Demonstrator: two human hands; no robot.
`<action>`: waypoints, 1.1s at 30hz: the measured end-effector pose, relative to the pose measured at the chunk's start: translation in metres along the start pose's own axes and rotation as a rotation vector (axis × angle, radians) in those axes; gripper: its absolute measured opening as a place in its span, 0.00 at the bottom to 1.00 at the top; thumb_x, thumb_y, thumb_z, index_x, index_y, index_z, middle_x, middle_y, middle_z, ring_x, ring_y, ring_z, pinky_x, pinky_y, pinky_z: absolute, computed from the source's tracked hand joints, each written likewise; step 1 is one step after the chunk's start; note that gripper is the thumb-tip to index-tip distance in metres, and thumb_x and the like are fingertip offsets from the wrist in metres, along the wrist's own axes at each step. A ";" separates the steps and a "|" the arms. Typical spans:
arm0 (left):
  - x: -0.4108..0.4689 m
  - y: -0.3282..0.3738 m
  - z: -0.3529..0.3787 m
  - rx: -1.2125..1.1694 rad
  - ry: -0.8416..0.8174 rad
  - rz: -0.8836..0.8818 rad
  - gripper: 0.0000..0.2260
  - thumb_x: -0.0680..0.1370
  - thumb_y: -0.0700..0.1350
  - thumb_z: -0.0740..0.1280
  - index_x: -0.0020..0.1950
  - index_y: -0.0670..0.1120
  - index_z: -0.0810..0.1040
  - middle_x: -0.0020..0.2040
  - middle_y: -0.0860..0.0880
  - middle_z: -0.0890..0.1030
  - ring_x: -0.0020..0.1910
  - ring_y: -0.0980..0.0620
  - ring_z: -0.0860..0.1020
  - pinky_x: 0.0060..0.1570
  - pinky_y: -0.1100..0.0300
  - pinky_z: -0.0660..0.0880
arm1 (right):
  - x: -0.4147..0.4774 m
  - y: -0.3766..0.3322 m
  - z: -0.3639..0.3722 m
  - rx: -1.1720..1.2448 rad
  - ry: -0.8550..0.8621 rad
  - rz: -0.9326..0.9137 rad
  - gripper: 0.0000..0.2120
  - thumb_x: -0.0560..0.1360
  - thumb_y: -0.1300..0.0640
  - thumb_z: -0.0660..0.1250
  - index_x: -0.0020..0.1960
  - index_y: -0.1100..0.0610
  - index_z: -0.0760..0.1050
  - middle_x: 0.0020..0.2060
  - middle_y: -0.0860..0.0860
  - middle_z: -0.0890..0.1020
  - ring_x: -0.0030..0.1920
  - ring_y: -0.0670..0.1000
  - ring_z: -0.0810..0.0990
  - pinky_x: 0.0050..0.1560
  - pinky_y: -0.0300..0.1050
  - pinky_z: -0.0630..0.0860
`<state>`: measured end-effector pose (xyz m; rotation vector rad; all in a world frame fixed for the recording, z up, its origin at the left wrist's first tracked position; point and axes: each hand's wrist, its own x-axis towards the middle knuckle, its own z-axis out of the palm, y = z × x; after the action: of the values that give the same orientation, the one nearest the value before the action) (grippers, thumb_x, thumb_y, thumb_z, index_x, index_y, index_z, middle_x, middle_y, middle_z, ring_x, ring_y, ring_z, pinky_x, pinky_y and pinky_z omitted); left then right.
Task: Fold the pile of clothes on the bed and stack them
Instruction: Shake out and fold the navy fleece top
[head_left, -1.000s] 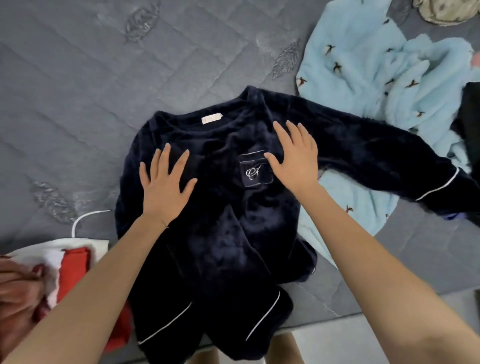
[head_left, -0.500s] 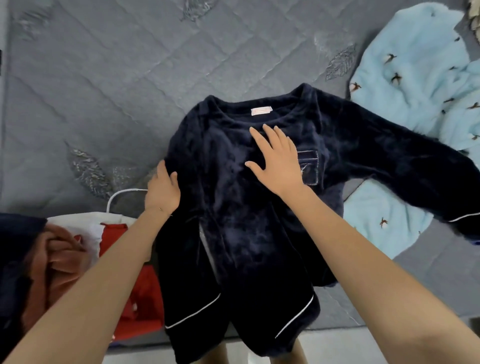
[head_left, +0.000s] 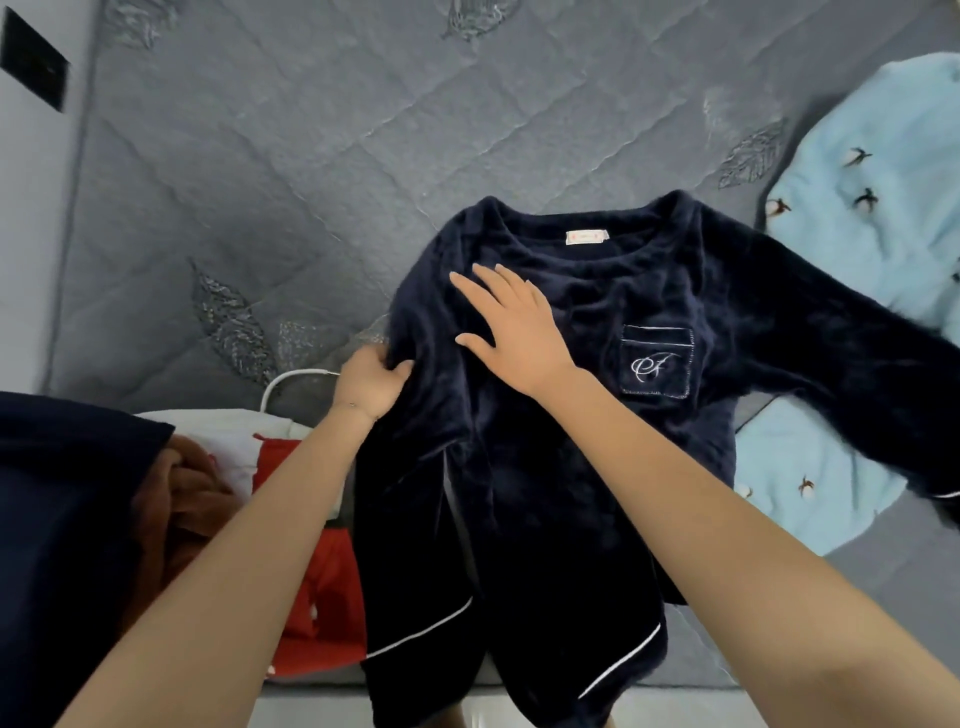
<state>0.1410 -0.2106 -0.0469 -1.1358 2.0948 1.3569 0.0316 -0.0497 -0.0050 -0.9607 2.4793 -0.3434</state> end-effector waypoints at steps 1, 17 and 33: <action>-0.003 0.002 -0.001 -0.024 -0.011 0.017 0.08 0.77 0.45 0.69 0.50 0.41 0.82 0.47 0.41 0.84 0.49 0.42 0.82 0.53 0.48 0.77 | 0.004 -0.003 0.000 0.005 -0.005 -0.017 0.31 0.81 0.48 0.62 0.80 0.48 0.53 0.79 0.51 0.57 0.79 0.54 0.49 0.77 0.56 0.47; -0.023 0.003 -0.010 -0.241 0.040 0.287 0.15 0.76 0.41 0.72 0.51 0.44 0.65 0.42 0.55 0.68 0.39 0.64 0.69 0.42 0.70 0.67 | 0.051 -0.029 -0.015 -0.038 -0.035 -0.274 0.10 0.79 0.52 0.66 0.56 0.55 0.80 0.49 0.52 0.77 0.57 0.55 0.72 0.64 0.46 0.59; -0.031 0.001 -0.029 -0.107 -0.313 0.072 0.02 0.79 0.38 0.65 0.48 0.39 0.73 0.44 0.44 0.75 0.45 0.50 0.73 0.48 0.52 0.71 | 0.040 -0.031 -0.010 0.112 0.065 -0.153 0.11 0.74 0.64 0.65 0.55 0.57 0.79 0.51 0.50 0.81 0.63 0.57 0.74 0.68 0.54 0.63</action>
<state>0.1615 -0.2234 -0.0119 -0.8295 1.8730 1.5826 0.0186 -0.0989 0.0027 -1.1108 2.4207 -0.5662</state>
